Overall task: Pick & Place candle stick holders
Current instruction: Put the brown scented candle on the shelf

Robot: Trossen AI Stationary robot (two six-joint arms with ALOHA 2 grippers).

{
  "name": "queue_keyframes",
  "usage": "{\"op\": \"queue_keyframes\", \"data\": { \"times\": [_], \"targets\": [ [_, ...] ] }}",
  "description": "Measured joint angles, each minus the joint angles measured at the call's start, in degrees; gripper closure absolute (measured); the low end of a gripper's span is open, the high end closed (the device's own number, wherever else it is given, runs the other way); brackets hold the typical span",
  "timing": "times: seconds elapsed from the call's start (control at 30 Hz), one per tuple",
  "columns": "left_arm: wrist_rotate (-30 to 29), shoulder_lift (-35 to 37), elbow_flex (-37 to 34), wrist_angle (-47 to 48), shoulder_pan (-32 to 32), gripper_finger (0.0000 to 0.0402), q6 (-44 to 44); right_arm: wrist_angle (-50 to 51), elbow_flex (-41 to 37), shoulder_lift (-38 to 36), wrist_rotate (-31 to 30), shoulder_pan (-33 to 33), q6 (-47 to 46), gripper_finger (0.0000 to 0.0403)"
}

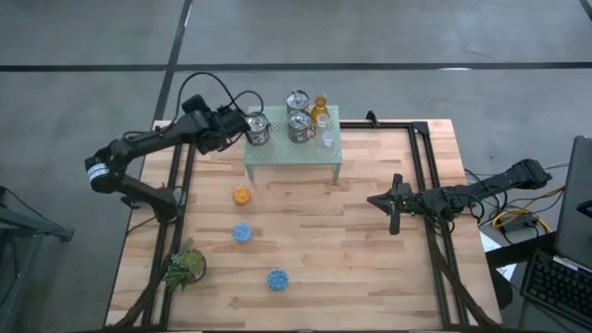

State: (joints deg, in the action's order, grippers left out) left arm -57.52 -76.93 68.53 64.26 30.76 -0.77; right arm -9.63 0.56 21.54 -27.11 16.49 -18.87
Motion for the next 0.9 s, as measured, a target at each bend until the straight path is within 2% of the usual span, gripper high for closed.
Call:
{"op": "queue_keyframes", "data": {
  "times": [0.1, 0.13, 0.2, 0.27, 0.33, 0.53, 0.73, 0.9],
  "targets": [
    [1.47, 2.33, -0.43, -3.08, 0.00, 0.0343, 2.42, 0.00, 0.00, 0.00, 0.01, 0.00, -0.01, 0.0394],
    [3.63, 3.58, -0.82, -5.11, 0.00, 0.0368, 3.07, 0.00, 0.00, 0.00, 0.02, 0.00, -0.02, 0.0394],
    [10.34, 6.54, -2.66, -11.63, 0.00, 0.0391, 3.42, 0.00, 0.00, 0.07, 0.02, 0.00, 0.00, 0.0394],
    [16.75, 9.44, -5.65, -19.02, 0.00, 0.0391, 2.28, 0.00, 0.00, 0.07, 0.02, -0.02, 0.00, 0.0394],
    [20.09, 11.66, -8.97, -25.11, -0.09, 0.0390, 2.25, 0.00, 0.00, 0.07, 0.02, 0.00, 0.00, 0.0394],
    [24.26, 14.71, -16.61, -31.91, -0.06, 0.0397, 7.20, 0.00, 0.00, 0.07, 0.02, -0.02, 0.06, 0.0394],
    [28.86, 14.52, -21.77, -43.27, -0.13, 0.0392, 5.90, -0.02, 0.00, -0.04, -0.06, -0.04, 0.42, 0.0394],
    [34.52, 14.77, -22.82, -48.25, -0.24, 0.0397, 1.81, -0.07, 0.00, -0.02, -0.07, -0.04, 0.42, 0.0394]
  ]
}}
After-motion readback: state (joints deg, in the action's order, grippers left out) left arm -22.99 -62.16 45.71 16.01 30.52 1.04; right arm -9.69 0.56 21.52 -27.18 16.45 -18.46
